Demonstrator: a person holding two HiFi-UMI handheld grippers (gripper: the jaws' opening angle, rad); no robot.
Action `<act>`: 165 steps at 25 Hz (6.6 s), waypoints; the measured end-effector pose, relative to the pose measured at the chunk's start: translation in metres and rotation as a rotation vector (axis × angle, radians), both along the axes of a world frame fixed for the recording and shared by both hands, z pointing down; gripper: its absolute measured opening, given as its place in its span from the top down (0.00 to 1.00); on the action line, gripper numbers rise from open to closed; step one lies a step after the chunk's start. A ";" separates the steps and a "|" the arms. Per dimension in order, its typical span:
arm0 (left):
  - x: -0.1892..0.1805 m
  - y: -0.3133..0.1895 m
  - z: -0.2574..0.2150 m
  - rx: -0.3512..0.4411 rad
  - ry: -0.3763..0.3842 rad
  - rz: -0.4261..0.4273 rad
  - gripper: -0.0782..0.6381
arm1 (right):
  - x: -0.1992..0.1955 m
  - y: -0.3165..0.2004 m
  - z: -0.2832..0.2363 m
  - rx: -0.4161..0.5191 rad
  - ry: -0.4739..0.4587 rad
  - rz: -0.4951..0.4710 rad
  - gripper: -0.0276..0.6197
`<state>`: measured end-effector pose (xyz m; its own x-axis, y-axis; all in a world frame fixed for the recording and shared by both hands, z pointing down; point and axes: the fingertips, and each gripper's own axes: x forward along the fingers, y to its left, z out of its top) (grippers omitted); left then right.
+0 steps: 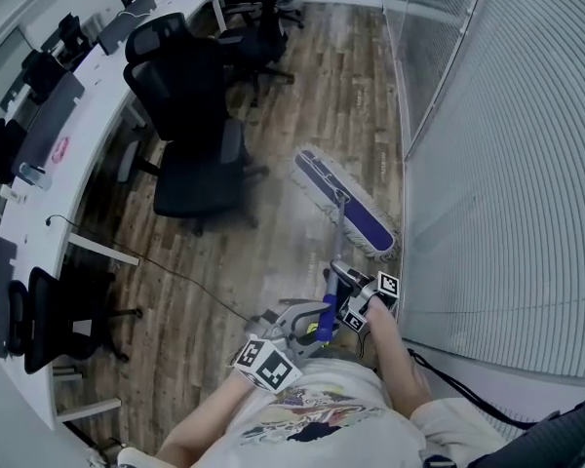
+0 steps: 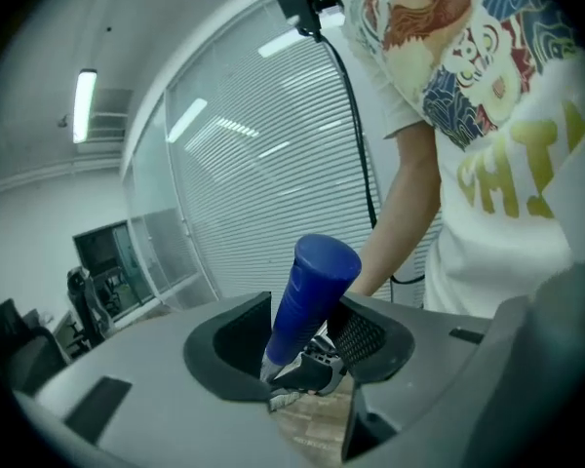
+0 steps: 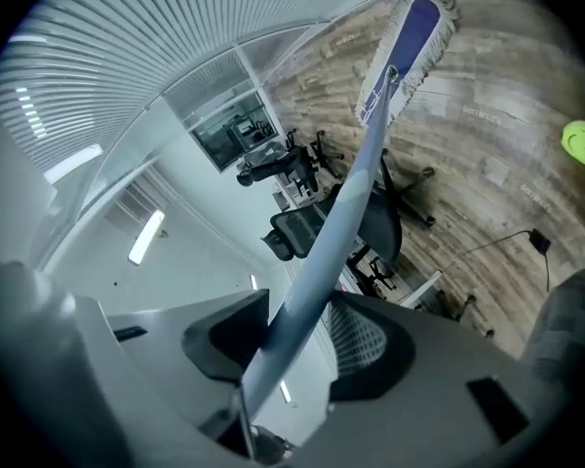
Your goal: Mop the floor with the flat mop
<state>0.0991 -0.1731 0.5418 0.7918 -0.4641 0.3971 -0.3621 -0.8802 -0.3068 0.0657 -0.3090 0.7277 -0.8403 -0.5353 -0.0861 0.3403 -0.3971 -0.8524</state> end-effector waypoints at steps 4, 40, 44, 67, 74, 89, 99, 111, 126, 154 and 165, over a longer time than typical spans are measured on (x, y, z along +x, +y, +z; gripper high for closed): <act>0.016 0.022 0.001 0.033 -0.066 0.097 0.67 | 0.006 0.017 0.004 -0.024 0.019 0.012 0.68; -0.092 0.443 -0.012 -0.180 0.192 -0.005 0.63 | -0.090 0.441 0.000 -0.079 0.045 0.137 0.70; -0.082 0.485 -0.016 -0.186 0.193 -0.009 0.63 | -0.081 0.482 -0.001 -0.082 0.040 0.133 0.70; 0.039 0.745 0.016 -0.159 0.150 -0.089 0.62 | 0.022 0.741 0.022 -0.091 0.043 0.045 0.70; 0.031 0.743 0.022 -0.159 0.222 -0.112 0.62 | 0.017 0.741 0.031 -0.090 0.071 0.016 0.70; -0.021 0.589 -0.002 -0.147 0.314 -0.047 0.62 | -0.033 0.592 0.017 -0.062 0.035 -0.010 0.69; -0.071 0.458 -0.012 -0.150 0.359 0.022 0.61 | -0.071 0.460 0.007 -0.037 0.047 0.077 0.68; -0.090 0.347 -0.007 -0.162 0.333 0.040 0.61 | -0.088 0.347 0.008 -0.038 0.028 0.108 0.68; -0.028 0.056 -0.008 -0.147 0.354 0.014 0.61 | -0.035 0.057 0.009 -0.044 -0.013 0.086 0.68; -0.010 -0.249 0.000 -0.179 0.350 0.091 0.59 | -0.021 -0.253 0.015 -0.058 0.054 0.135 0.68; -0.058 -0.318 -0.010 -0.206 0.378 0.111 0.58 | -0.061 -0.320 0.009 -0.063 0.051 0.132 0.69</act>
<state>0.0415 -0.4915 0.5318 0.9398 -0.3093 0.1451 -0.3146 -0.9491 0.0148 0.0048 -0.6293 0.7366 -0.7647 -0.6443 -0.0075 0.3499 -0.4055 -0.8445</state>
